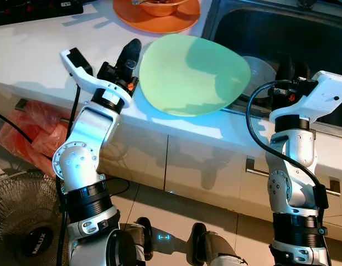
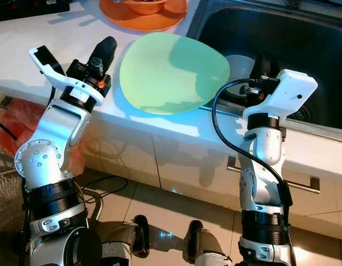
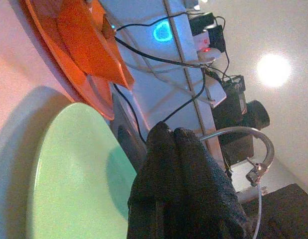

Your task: Kitchen organization

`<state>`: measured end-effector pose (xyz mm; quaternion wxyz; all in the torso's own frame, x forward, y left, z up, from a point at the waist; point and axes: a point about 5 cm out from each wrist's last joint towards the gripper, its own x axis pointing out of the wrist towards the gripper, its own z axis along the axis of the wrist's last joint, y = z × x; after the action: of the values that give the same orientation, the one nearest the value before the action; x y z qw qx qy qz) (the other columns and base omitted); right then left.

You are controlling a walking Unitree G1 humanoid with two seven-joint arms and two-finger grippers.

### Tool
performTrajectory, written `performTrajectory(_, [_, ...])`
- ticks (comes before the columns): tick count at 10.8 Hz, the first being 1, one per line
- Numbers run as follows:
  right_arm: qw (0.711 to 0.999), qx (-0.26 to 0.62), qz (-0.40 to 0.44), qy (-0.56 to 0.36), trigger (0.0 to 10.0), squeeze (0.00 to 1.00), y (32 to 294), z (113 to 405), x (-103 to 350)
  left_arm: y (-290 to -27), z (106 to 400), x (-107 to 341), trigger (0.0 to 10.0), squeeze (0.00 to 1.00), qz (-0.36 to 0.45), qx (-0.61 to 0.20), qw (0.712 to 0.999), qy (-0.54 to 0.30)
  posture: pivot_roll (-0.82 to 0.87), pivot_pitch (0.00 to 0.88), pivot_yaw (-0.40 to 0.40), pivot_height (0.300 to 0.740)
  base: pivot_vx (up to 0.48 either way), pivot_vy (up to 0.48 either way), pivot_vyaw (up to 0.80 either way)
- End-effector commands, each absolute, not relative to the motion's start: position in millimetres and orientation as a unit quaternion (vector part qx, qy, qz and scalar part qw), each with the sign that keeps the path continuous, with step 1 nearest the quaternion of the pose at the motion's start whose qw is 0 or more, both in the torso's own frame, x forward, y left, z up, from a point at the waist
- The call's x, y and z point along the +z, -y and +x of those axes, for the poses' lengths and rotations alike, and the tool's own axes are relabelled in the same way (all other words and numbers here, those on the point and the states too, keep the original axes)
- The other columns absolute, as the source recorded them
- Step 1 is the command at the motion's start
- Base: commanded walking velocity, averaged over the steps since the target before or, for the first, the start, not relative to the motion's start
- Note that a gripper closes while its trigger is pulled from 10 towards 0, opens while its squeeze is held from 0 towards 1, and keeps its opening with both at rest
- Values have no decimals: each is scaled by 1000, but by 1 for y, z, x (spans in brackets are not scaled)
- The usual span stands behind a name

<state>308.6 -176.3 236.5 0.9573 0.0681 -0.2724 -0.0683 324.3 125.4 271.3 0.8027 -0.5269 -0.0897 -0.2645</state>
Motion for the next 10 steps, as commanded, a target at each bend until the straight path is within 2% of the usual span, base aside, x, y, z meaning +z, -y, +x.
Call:
performTrajectory(1, [961, -70, 73, 256, 10000, 0, 177, 308, 230, -112, 320, 277, 10000, 0, -519, -282, 802, 86, 89, 265, -9, 740, 0, 0, 0])
performTrajectory(2, [962, -71, 73, 255, 10000, 0, 178, 308, 229, -116, 318, 276, 10000, 0, -497, -278, 818, 85, 91, 266, -9, 740, 0, 0, 0])
performTrajectory(5, [963, -67, 75, 251, 10000, 0, 175, 308, 227, -136, 318, 285, 10000, 0, -297, -235, 915, 136, 96, 270, -11, 740, 0, 0, 0])
performTrajectory(6, [963, -66, 76, 250, 10000, 0, 175, 309, 227, -142, 317, 288, 10000, 569, -201, -222, 942, 154, 97, 269, -10, 740, 0, 0, 0])
performTrajectory(7, [963, -65, 76, 250, 10000, 0, 174, 309, 226, -149, 316, 292, 10000, 1000, -94, -201, 959, 176, 98, 270, -9, 740, 0, 0, 0])
performTrajectory(9, [964, -63, 77, 248, 10000, 0, 171, 309, 225, -164, 310, 298, 10000, 1000, 89, -188, 955, 212, 106, 273, -8, 740, 0, 0, 0])
performTrajectory(10, [964, -60, 77, 247, 10000, 0, 169, 309, 224, -173, 308, 291, 10000, 1000, 163, -195, 947, 197, 109, 274, -7, 740, 0, 0, 0])
